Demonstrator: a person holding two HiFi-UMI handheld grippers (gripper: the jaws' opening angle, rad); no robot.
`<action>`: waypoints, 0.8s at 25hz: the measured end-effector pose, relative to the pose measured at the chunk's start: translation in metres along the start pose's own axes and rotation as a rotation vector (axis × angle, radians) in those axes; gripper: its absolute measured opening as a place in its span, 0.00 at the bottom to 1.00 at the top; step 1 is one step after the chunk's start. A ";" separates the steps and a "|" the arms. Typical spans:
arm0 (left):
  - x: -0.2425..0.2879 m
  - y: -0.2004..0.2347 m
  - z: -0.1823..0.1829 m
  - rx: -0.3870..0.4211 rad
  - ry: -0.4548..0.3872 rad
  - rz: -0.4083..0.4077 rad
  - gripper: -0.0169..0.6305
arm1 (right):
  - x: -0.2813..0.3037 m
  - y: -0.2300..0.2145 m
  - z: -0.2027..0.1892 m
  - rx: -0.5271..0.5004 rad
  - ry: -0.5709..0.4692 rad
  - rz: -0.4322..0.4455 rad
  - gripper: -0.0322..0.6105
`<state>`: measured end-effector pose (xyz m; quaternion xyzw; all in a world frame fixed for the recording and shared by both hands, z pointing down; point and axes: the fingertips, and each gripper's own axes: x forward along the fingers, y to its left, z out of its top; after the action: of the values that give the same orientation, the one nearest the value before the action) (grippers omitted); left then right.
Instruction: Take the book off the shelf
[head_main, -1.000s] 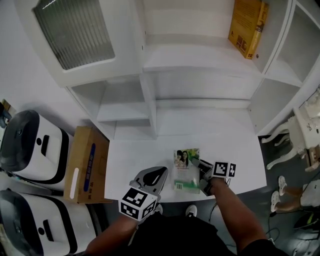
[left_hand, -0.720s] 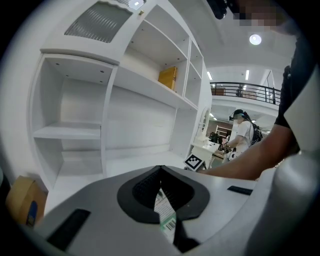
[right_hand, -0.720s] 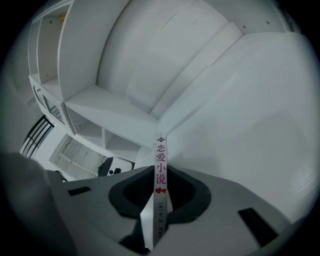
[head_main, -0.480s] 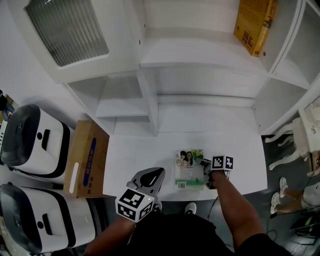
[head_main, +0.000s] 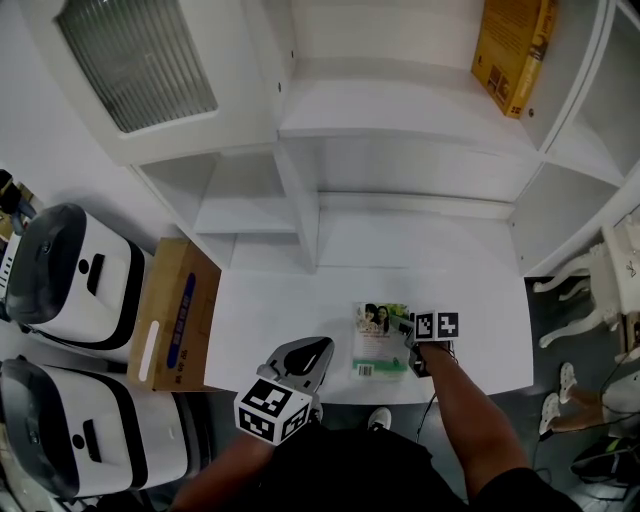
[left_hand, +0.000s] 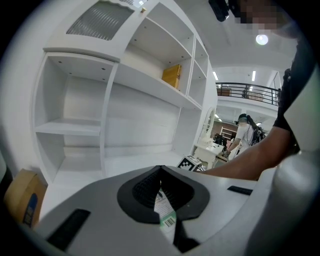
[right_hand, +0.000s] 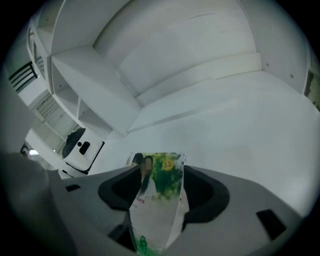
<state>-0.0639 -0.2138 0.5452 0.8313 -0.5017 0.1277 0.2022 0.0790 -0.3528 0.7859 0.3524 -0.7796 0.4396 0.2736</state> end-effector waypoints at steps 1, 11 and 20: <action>0.000 -0.001 0.000 -0.001 -0.003 0.001 0.04 | -0.003 0.002 0.005 -0.024 -0.012 -0.004 0.44; -0.002 -0.002 0.012 -0.001 -0.045 0.001 0.04 | -0.070 0.057 0.053 -0.142 -0.292 0.118 0.42; -0.008 -0.013 0.038 0.013 -0.122 -0.062 0.04 | -0.192 0.141 0.078 -0.137 -0.594 0.307 0.10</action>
<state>-0.0557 -0.2203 0.5057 0.8541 -0.4861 0.0735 0.1698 0.0741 -0.3111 0.5391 0.3243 -0.8969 0.3005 -0.0116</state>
